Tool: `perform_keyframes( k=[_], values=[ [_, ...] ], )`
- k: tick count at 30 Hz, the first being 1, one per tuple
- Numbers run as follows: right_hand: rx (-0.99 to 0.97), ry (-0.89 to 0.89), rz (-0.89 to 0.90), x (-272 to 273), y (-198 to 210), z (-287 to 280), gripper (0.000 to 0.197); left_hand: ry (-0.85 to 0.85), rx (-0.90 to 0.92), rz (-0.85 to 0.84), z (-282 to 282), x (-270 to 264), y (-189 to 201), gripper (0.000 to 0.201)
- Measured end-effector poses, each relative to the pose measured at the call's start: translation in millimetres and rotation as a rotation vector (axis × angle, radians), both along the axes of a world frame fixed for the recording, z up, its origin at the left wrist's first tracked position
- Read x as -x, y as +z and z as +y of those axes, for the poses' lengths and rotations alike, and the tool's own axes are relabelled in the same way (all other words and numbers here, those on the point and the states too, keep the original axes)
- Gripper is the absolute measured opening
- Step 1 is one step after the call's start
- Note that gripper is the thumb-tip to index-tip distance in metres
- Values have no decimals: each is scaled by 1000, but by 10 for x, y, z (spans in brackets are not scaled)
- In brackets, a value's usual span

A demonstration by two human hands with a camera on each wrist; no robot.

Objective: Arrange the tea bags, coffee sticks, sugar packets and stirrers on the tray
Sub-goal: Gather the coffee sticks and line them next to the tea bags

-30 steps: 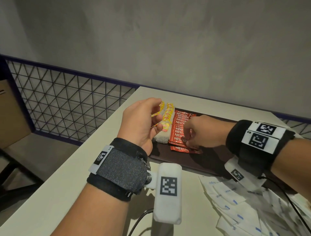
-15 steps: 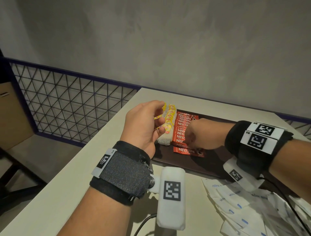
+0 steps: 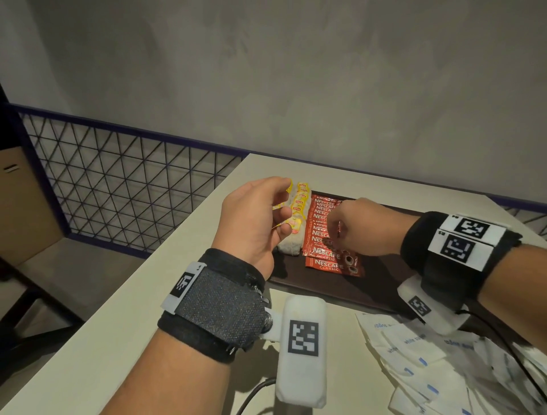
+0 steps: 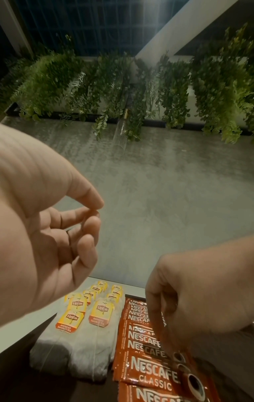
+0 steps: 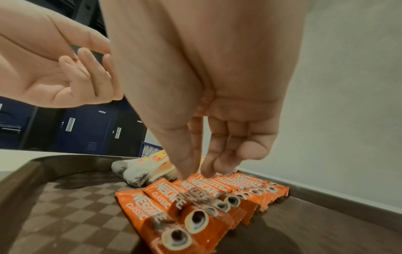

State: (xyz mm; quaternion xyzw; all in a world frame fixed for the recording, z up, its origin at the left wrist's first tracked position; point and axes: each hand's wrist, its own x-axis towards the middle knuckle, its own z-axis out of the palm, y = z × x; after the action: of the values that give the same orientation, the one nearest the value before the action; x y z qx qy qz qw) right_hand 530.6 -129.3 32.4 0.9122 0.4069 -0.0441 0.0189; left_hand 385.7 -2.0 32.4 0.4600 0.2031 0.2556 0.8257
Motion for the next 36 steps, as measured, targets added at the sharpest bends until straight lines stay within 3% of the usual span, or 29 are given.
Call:
perform_keyframes(
  k=[8,21,26,36],
  values=[
    [171,75,72,150,-9,-80,23,-3,1,-4,-7,13,10,10],
    [178,97,132,252,-53,-17,13,2,14,-9,-3,29,41,10],
    [154,90,73,240,-40,-8,25,7,14,-4,3,25,33,10],
    [135,58,40,147,-59,27,26,13,18,8,-5,40,38,7]
  ],
)
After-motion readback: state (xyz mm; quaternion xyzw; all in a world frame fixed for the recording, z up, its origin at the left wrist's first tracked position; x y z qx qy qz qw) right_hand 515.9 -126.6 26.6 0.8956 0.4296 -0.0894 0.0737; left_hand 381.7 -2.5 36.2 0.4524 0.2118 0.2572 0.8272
